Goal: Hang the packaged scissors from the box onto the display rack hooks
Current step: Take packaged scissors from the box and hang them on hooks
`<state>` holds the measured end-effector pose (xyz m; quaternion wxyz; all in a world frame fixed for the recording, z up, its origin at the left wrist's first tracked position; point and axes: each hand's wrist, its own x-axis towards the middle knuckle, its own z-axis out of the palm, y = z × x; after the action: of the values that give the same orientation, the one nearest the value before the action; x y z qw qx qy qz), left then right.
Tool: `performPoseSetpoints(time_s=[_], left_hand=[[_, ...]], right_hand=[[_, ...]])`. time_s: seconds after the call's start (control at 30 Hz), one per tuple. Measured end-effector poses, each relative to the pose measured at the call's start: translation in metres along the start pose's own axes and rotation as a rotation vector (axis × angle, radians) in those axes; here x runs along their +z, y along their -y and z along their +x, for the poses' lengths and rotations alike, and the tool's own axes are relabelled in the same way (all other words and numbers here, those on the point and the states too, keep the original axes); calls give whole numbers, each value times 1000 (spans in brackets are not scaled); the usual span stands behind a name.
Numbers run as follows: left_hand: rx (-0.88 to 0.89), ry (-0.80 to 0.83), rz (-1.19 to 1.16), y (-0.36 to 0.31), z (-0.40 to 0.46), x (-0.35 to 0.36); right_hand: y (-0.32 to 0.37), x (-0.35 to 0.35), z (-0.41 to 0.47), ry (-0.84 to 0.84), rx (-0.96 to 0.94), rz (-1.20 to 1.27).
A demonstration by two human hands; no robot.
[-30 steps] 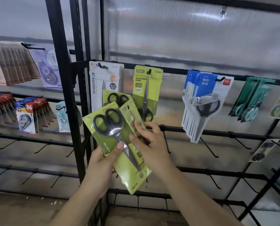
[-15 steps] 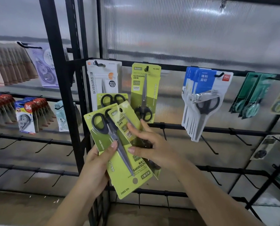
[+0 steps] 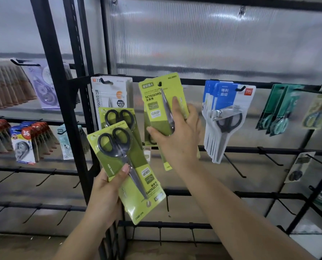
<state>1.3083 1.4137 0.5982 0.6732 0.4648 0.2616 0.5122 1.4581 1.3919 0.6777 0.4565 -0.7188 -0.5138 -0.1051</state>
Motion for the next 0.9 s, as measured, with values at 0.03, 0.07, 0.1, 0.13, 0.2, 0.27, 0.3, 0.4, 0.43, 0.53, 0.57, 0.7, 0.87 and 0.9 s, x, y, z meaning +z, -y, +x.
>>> performPoseSetpoints(time_s=[0.03, 0.07, 0.1, 0.13, 0.2, 0.27, 0.3, 0.4, 0.43, 0.53, 0.57, 0.7, 0.87, 0.9], left_hand=[[-13, -17, 9, 0, -1, 0], [-22, -32, 22, 1, -1, 0], [-30, -46, 36, 1, -1, 1], [-34, -56, 46, 0, -2, 1], [-39, -64, 60, 0, -2, 0], [-44, -77, 65, 0, -2, -2], [-47, -81, 69, 0, -2, -2], [-36, -62, 79, -3, -2, -3], [-29, -50, 77, -4, -2, -3], [-9, -31, 70, -5, -3, -4], [-5, -32, 71, -5, -3, -5], [-6, -25, 95, -3, -2, -6], [-15, -11, 118, 0, -3, -3], [-18, -13, 112, 0, -3, -3]], right_hand=[[2, 1, 5, 27, 2, -11], [3, 2, 8, 48, -2, -20], [4, 3, 11, 52, -16, -26], [3, 5, 12, 41, -33, -28], [4, 7, 15, 31, -55, -34], [6, 10, 16, 54, -45, -21], [7, 11, 16, 60, -31, 7], [7, 10, 16, 42, 31, 107], [4, 9, 16, 36, 51, 117], [-1, 7, 16, 65, 70, 62], [-1, 8, 18, 82, 67, 31], [-5, 15, 39, 122, 69, -19], [-26, 24, 48, 143, 68, -111], [-30, 24, 45, 150, 85, -141]])
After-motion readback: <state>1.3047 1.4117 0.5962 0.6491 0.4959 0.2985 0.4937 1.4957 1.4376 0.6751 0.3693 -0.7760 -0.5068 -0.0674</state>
